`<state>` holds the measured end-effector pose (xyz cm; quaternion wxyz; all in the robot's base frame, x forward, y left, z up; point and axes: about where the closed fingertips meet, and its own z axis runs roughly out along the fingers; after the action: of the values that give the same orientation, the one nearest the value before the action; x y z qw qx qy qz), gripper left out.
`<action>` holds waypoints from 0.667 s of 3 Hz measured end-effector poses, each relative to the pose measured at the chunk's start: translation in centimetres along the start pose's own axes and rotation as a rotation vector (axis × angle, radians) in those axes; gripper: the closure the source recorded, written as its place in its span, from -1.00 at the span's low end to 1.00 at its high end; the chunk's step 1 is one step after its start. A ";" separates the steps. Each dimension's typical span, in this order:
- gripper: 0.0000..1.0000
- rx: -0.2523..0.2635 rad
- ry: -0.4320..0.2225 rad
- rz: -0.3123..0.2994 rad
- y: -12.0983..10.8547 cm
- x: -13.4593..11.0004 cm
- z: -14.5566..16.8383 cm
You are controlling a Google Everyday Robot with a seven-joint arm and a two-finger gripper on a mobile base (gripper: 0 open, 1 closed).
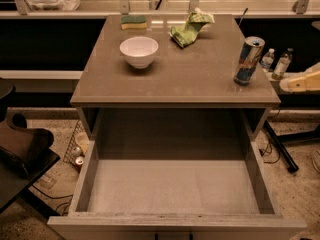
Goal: Place redbull can into top drawer
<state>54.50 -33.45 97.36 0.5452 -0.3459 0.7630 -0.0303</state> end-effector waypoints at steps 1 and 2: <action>-1.00 0.085 -0.047 0.026 -2.0 -1.3 -0.1; -1.00 0.058 -0.047 0.061 -0.6 0.1 1.0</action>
Offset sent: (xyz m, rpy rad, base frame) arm 0.0185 0.0222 -0.0416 0.2442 -0.0218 -0.0443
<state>55.62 -33.66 97.19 0.5733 -0.3070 0.7591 -0.0275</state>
